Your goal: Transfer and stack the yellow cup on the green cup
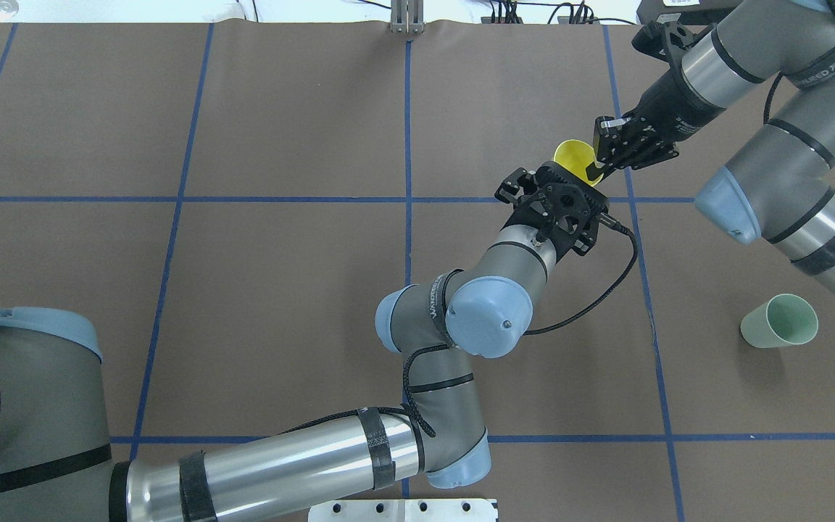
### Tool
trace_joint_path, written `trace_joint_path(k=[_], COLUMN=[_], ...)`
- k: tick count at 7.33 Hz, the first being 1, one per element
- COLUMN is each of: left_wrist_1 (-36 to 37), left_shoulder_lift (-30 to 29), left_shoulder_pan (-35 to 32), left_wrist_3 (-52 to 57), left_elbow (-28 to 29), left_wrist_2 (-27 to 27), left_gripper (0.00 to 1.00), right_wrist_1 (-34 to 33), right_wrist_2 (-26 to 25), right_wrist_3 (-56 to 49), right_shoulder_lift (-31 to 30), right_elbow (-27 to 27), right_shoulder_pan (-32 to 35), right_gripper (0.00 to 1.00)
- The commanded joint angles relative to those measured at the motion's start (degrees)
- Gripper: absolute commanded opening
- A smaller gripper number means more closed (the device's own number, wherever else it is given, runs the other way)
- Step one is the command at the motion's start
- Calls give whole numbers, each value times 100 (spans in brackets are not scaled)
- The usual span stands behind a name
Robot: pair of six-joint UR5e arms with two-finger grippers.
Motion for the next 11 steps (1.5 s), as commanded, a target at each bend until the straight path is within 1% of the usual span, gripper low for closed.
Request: trace_joint_path(k=[1,2,4,7,9,10,11], left_wrist_1=[-7,-7,-7,-16,-95,-95,-95], left_shoulder_lift=[-8,-8,-8,-7,1,1,-7], left_shoulder_pan=[84,93,93,93,93,85,50], left_wrist_3=[-29,-38,-46,-55,-55,-55,-64], left_elbow=[-128,-138,-181,-190,-182,-173,-173], left_wrist_2=[-5,-5,-5,-5,-5,4,56], left_gripper=[84,88,92,92,92,92,92], right_wrist_1=[4,-4,-5,4,-5,4,13], right_wrist_2=[74,118,232,382,356,260,15], right_wrist_3=[1,1,-7,-7,1,1,-7], right_shoulder_lift=[-11,-20,-142,-467,-950,-1274,-1721], right_elbow=[0,0,8,149,473,674,972], right_shoulder_pan=[32,75,295,689,1110,1252,1280], right_gripper=[0,0,0,0,0,0,0])
